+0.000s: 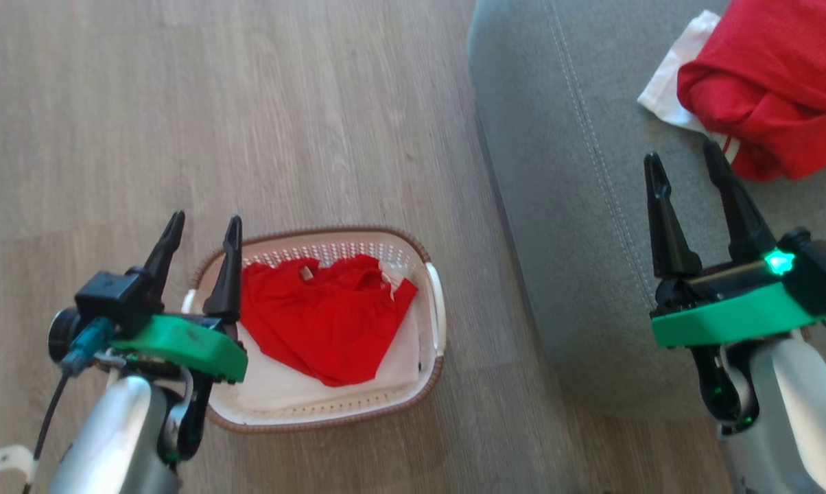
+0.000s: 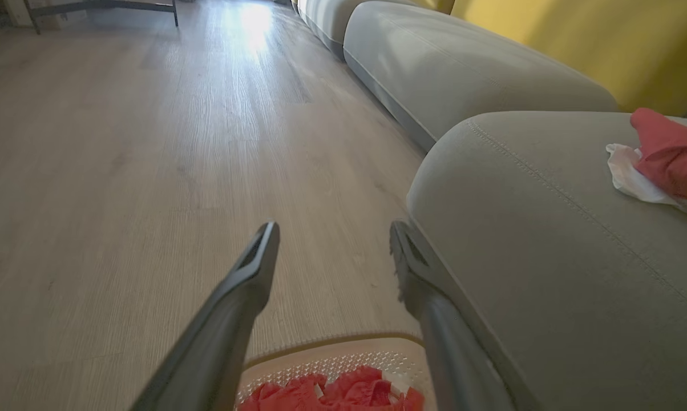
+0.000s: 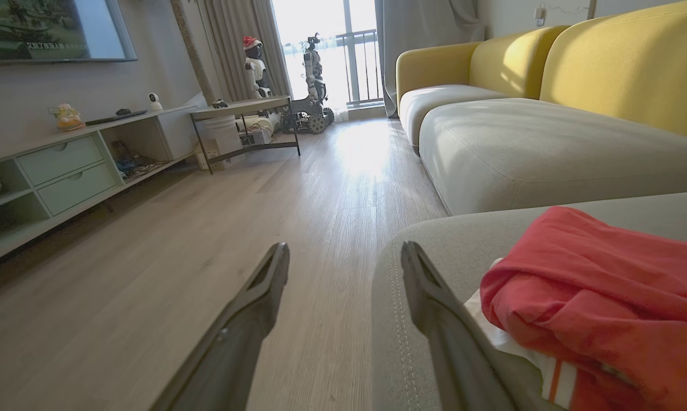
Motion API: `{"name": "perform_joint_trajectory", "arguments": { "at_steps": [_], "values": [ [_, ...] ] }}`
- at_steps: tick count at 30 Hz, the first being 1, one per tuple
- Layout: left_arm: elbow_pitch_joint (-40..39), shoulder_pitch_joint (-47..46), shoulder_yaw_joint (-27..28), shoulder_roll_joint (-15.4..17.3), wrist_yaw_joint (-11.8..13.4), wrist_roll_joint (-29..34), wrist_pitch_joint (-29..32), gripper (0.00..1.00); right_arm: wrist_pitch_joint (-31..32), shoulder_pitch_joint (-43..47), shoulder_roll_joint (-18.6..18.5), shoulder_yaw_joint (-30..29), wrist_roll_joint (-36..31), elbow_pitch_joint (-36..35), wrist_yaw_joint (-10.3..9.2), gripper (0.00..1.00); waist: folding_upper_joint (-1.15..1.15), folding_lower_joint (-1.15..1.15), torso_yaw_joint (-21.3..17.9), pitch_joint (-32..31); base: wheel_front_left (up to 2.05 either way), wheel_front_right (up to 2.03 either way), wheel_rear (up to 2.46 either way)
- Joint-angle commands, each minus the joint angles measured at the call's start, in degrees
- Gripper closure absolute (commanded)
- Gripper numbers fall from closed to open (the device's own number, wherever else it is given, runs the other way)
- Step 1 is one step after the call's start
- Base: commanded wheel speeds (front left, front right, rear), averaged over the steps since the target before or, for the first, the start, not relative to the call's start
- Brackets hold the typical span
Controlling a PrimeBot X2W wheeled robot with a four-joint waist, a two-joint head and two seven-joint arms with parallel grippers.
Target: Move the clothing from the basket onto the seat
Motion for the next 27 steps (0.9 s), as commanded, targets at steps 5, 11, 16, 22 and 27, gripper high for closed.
{"name": "perform_joint_trajectory", "arguments": {
  "at_steps": [5,11,16,22,27],
  "values": [
    [4.0,-5.4,0.6,1.0,-1.7,0.3,0.9,0.00,-0.7,-3.4,0.8,1.3,-0.3,-3.1,-0.01,0.00,0.00,0.00,-1.7,4.6,0.00,0.00,0.00],
    [13.2,-10.9,-1.1,1.1,-4.8,0.4,2.3,0.00,-0.8,-6.5,1.2,1.7,-0.5,-6.9,-0.01,0.00,0.00,0.00,-2.8,10.0,0.00,0.00,0.00],
    [22.9,-15.6,-2.6,0.5,-6.6,0.4,3.2,0.00,-0.8,-8.5,1.5,2.3,-3.5,-10.4,-0.01,0.00,0.00,0.00,-3.8,14.0,0.00,0.00,0.00],
    [33.7,-21.2,-4.1,-0.5,-8.5,-0.1,3.8,0.00,-0.8,-10.2,2.5,2.0,-4.9,-14.1,-0.01,0.00,0.00,0.00,-5.0,18.3,0.00,0.00,0.00],
    [40.5,-26.2,-6.0,-1.3,-9.4,0.2,4.2,0.00,-0.8,-11.6,3.1,1.2,-5.2,-16.7,-0.01,0.00,0.00,0.00,-5.5,22.3,0.00,0.00,0.00]
  ]
}}
